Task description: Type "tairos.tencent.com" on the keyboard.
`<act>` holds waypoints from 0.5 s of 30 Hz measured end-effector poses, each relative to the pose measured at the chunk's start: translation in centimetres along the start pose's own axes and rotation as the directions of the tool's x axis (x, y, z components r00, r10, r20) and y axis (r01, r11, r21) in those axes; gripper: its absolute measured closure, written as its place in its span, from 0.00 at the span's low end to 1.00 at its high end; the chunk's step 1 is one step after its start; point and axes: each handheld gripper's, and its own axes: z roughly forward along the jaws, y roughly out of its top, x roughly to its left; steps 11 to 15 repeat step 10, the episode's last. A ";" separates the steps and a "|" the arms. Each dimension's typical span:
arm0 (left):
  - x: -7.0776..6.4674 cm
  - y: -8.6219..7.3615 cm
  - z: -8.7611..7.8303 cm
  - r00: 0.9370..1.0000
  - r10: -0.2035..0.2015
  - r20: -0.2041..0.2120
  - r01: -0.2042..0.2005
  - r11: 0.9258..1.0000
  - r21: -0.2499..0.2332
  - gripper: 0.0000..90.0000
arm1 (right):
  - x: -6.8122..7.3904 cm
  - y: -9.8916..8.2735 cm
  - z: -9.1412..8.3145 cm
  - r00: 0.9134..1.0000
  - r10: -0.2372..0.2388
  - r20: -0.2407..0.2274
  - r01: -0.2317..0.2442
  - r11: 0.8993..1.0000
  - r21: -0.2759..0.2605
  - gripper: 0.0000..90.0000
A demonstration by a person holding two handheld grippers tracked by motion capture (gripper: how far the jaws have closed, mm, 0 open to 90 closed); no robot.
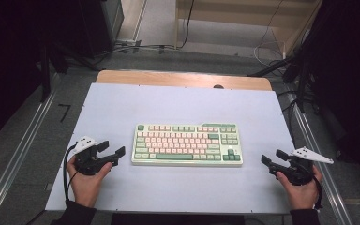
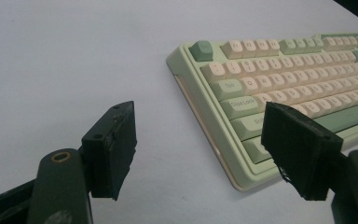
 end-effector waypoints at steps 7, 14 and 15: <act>0.3 -0.3 -0.5 1.000 -0.004 -0.015 0.004 1.000 0.009 0.30 | -0.6 -0.6 -0.6 0.999 0.012 0.032 -0.012 1.000 0.004 0.31; 0.6 -0.3 -0.4 0.999 -0.015 -0.036 0.015 1.000 0.008 0.29 | -0.9 -0.7 -1.0 0.998 0.022 0.050 -0.022 1.000 -0.008 0.29; 0.6 -0.3 -0.4 0.999 -0.015 -0.036 0.015 1.000 0.008 0.29 | -0.9 -0.7 -1.0 0.998 0.022 0.050 -0.022 1.000 -0.008 0.29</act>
